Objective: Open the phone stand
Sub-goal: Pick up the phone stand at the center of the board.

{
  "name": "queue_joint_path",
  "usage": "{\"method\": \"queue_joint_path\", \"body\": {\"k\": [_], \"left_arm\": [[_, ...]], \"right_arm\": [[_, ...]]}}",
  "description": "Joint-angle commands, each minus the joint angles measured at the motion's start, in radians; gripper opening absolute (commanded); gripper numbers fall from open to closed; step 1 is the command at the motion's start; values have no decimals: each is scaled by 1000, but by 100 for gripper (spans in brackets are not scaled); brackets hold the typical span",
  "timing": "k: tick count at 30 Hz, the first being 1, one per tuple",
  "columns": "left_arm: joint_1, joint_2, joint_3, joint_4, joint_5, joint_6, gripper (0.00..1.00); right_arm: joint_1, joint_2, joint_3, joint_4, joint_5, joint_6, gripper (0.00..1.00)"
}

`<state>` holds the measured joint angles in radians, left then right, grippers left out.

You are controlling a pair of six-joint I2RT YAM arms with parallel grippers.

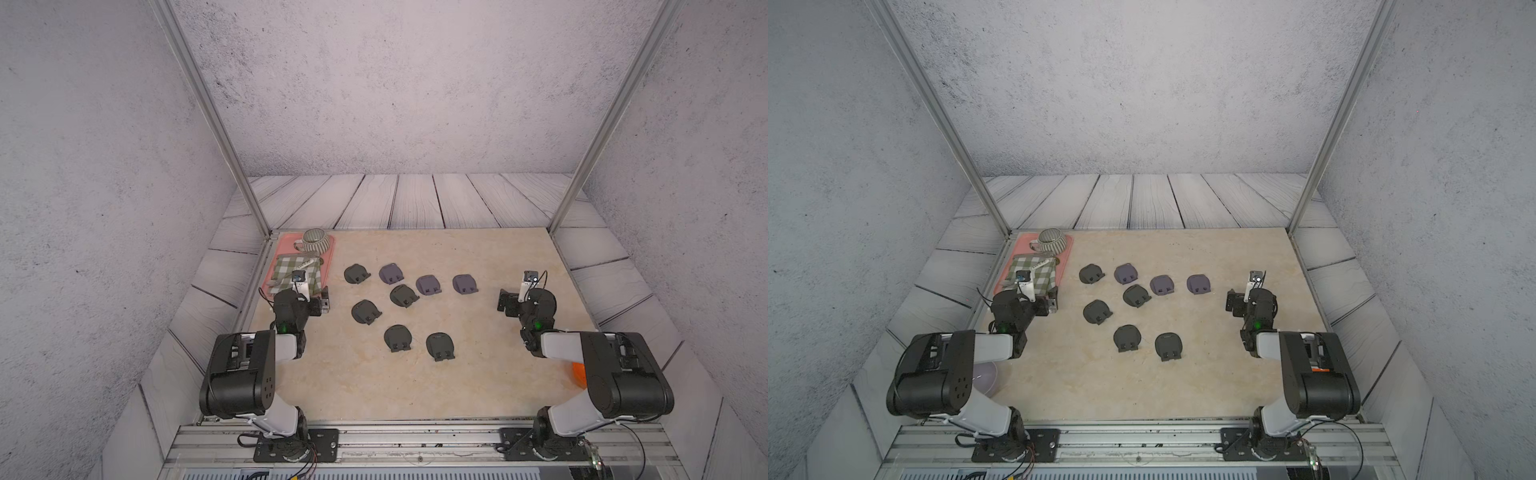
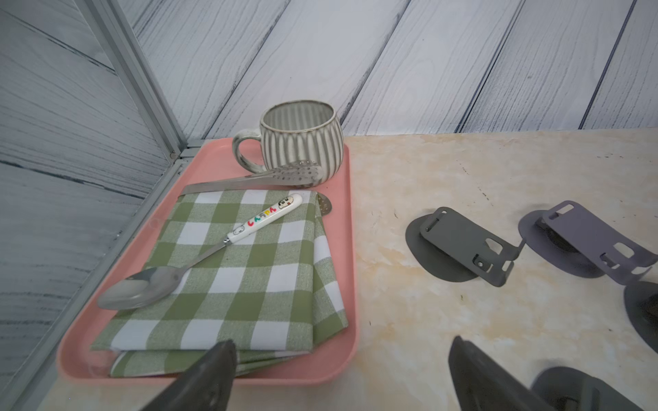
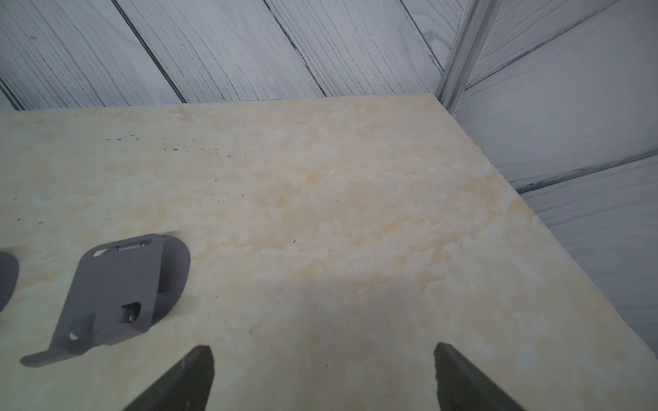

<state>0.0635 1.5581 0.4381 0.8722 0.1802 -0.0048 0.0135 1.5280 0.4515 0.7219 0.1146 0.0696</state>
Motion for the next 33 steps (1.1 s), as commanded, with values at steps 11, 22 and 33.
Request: {"method": "queue_joint_path", "body": {"k": [11, 22, 33], "left_arm": [[1, 21, -10, 50, 2, -6, 98], [2, 14, -12, 41, 3, -6, 98], [19, -74, 216, -485, 100, -32, 98]], "right_arm": [[-2, 2, 9, -3, 0, -6, 99], [-2, -2, 7, -4, 0, -8, 99], [15, -66, 353, -629, 2, 106, 99]]}}
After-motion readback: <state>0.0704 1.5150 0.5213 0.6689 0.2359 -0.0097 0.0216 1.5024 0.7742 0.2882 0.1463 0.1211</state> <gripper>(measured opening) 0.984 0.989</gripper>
